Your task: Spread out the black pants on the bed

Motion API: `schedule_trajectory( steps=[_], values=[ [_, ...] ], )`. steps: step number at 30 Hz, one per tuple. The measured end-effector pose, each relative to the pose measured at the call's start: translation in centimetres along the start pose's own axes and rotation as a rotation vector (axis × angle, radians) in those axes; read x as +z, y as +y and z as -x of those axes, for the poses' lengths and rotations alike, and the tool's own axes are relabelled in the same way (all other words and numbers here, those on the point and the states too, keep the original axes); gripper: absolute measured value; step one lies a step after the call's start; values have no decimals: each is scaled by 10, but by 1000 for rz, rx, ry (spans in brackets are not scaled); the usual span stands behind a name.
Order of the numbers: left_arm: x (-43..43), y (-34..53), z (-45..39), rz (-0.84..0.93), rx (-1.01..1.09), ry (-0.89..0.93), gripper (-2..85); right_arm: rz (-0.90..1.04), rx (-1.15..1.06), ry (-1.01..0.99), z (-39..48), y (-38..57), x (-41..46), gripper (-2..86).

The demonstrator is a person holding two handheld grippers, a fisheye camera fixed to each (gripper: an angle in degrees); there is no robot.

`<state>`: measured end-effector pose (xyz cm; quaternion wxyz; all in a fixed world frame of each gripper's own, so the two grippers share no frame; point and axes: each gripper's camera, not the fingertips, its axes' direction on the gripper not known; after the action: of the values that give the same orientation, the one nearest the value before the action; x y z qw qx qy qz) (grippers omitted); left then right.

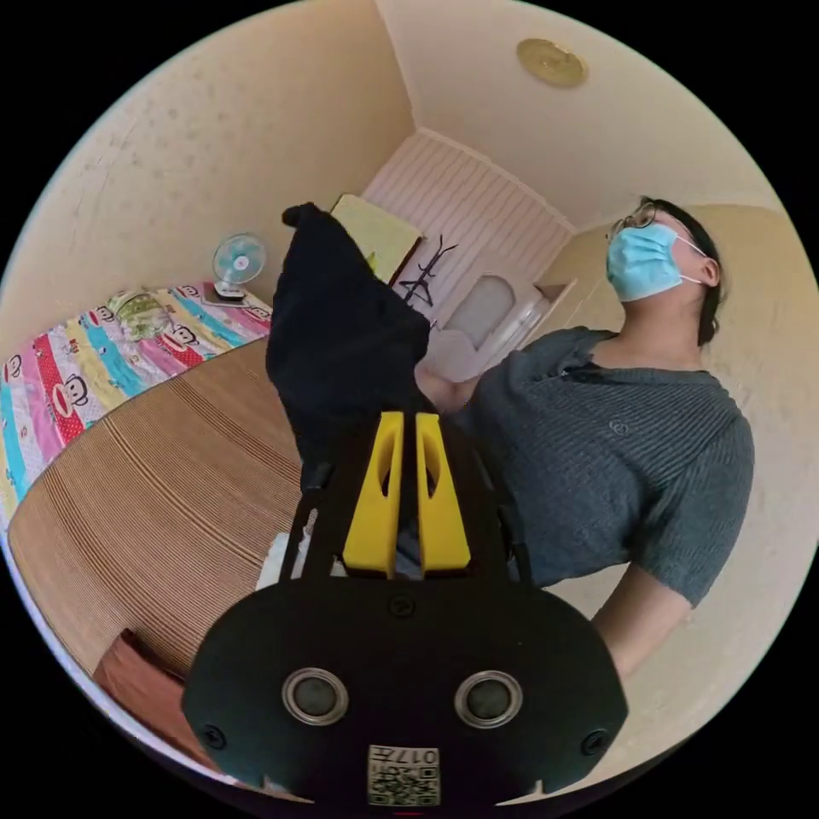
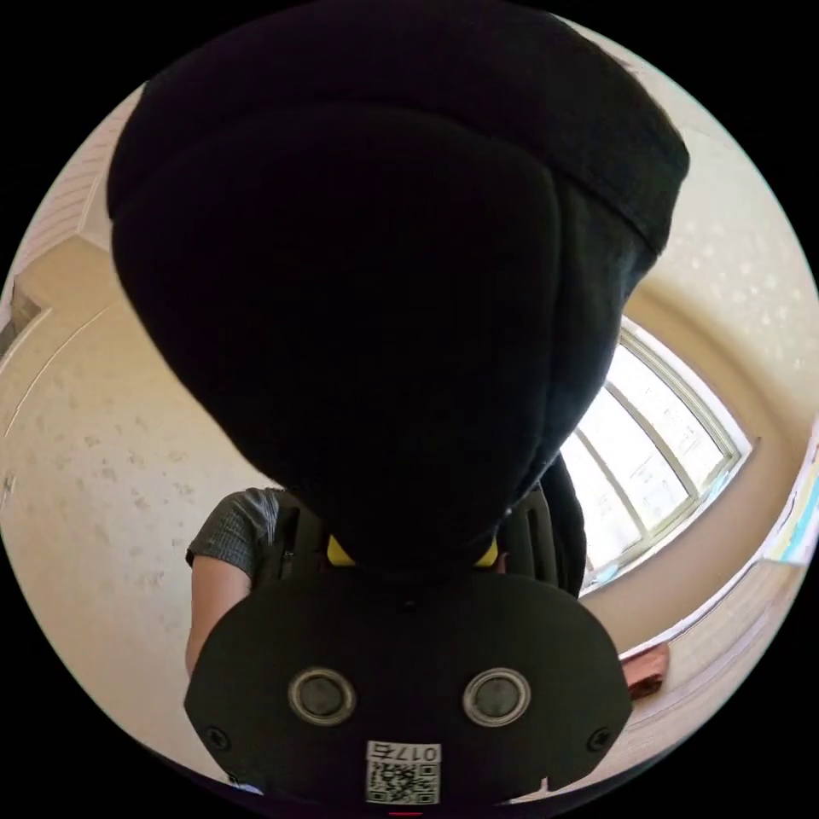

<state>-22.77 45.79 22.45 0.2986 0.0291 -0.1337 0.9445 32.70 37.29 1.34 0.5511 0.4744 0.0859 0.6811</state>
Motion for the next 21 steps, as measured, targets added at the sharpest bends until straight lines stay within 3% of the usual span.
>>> schedule_trajectory(
  steps=[3,5,9,11,14,17,21],
  values=[
    [60,18,32,225,-136,-156,2,117,-213,-121,39,-16,37,211],
    [93,16,43,318,-148,-161,-2,226,-293,-262,53,-13,65,204],
    [111,-18,39,154,-40,-28,-1,290,-346,-633,60,16,99,196],
    [112,-41,33,78,-20,-17,12,198,-374,-866,60,48,109,192],
    [116,-79,21,-55,-12,-3,65,66,-386,-1047,59,89,114,188],
    [126,-113,9,-112,15,80,99,-54,-346,-1158,52,137,125,186],
    [145,-144,10,-157,-60,131,130,-86,-240,-1156,45,179,144,184]
  ],
)
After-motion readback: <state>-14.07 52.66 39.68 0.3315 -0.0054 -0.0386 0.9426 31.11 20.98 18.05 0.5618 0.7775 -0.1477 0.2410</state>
